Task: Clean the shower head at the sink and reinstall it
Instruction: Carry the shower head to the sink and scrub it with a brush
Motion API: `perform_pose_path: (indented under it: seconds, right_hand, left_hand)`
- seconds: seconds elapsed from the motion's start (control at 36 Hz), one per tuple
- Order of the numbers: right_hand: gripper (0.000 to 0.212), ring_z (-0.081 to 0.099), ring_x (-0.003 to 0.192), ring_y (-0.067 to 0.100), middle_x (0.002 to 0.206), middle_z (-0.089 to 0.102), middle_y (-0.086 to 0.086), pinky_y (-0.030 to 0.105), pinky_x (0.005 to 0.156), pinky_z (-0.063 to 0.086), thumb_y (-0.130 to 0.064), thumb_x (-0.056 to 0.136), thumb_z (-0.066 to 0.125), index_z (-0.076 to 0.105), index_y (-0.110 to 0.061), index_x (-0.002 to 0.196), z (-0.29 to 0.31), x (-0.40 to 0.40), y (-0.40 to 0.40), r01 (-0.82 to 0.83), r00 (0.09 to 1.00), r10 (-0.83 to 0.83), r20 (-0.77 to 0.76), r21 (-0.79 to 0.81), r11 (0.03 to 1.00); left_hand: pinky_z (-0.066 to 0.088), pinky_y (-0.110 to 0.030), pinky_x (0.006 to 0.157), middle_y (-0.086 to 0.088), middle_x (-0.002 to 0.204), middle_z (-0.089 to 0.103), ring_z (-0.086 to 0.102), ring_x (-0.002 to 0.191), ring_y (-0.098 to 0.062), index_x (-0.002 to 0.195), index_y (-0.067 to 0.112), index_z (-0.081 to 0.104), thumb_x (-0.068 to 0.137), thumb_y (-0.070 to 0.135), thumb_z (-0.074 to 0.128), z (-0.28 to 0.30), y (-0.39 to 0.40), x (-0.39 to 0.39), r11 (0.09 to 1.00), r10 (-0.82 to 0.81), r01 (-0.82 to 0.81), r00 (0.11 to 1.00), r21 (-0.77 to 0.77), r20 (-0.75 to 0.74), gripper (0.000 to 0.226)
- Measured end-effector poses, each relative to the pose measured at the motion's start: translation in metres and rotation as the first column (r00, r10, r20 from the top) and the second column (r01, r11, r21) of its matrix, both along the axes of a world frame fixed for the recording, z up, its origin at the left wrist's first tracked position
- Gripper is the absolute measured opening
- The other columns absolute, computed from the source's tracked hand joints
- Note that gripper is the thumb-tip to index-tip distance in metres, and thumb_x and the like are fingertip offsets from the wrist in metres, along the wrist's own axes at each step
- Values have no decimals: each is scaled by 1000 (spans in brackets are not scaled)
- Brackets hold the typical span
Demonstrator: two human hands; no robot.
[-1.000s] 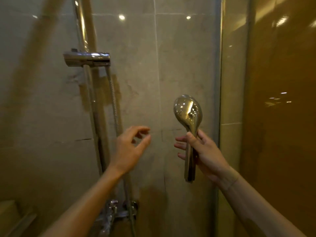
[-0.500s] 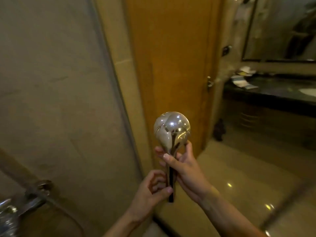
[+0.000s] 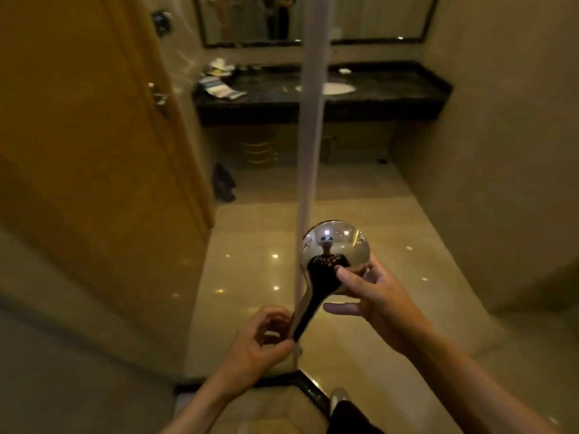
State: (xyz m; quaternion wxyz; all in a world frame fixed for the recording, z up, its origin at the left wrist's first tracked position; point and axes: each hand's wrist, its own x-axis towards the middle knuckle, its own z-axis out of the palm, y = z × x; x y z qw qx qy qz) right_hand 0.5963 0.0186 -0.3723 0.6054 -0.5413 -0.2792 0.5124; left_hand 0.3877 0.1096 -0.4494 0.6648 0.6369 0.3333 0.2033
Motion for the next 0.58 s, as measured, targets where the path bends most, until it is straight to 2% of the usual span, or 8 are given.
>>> perform_pose_path:
  seconds: [0.06, 0.14, 0.19, 0.25, 0.36, 0.44, 0.58]
  right_hand:
    - [51, 70, 106, 32, 114, 72, 12, 45, 78, 60, -15, 82, 72, 54, -21, 130, -3, 23, -18, 83, 997, -83, -3, 3, 997]
    - [54, 69, 107, 30, 115, 71, 12, 42, 78, 59, -13, 83, 72, 54, -19, 133, -10, 59, -37, 196, 980, -195, -35, 21, 980]
    - [55, 70, 102, 28, 111, 70, 11, 41, 77, 59, -12, 81, 72, 55, -17, 133, -15, 85, -43, 271, 961, -269, -59, 21, 962]
    - [55, 71, 98, 26, 109, 70, 11, 39, 76, 60, -12, 79, 72, 55, -16, 131, -19, 113, -43, 328, 941, -325, -94, 21, 944]
    - [51, 72, 89, 22, 101, 72, 8, 38, 73, 61, -8, 78, 71, 56, -19, 124, -29, 174, -29, 390, 910, -381, -163, 28, 920]
    - [53, 72, 83, 22, 97, 73, 8, 39, 72, 61, -7, 77, 70, 54, -18, 126, -40, 226, -6, 409, 894, -395, -211, 27, 912]
    - [55, 70, 99, 31, 117, 70, 17, 44, 79, 60, -5, 78, 67, 55, -24, 129, -59, 326, 47, 406, 871, -376, -316, 31, 913]
  left_hand:
    - [54, -33, 80, -1, 98, 69, 65, 92, -19, 97, 31, 66, 64, 27, 75, 0, 0, 24, 996, -79, 79, 997, 31, -6, 34]
    - [56, -43, 81, -4, 100, 67, 64, 94, -27, 102, 31, 65, 68, 29, 74, 0, 0, 63, 979, -198, 198, 980, 48, -2, 35]
    - [55, -48, 78, -6, 101, 67, 64, 94, -29, 107, 28, 63, 71, 31, 74, -2, 2, 92, 970, -239, 239, 971, 52, -7, 38]
    - [55, -47, 78, -8, 101, 67, 64, 94, -29, 108, 27, 63, 70, 32, 74, -4, 5, 122, 967, -247, 247, 969, 58, -2, 39]
    - [55, -46, 83, -8, 102, 69, 65, 98, -30, 106, 25, 64, 68, 34, 75, -12, 22, 184, 977, -206, 205, 978, 54, 15, 40]
    - [56, -41, 84, -5, 102, 70, 65, 99, -27, 101, 26, 66, 70, 27, 76, -20, 40, 232, 989, -144, 143, 989, 28, 27, 33]
    - [55, -34, 82, -4, 98, 72, 67, 94, -21, 98, 23, 68, 64, 28, 77, -35, 80, 331, 999, -23, 24, 999, -22, 45, 36]
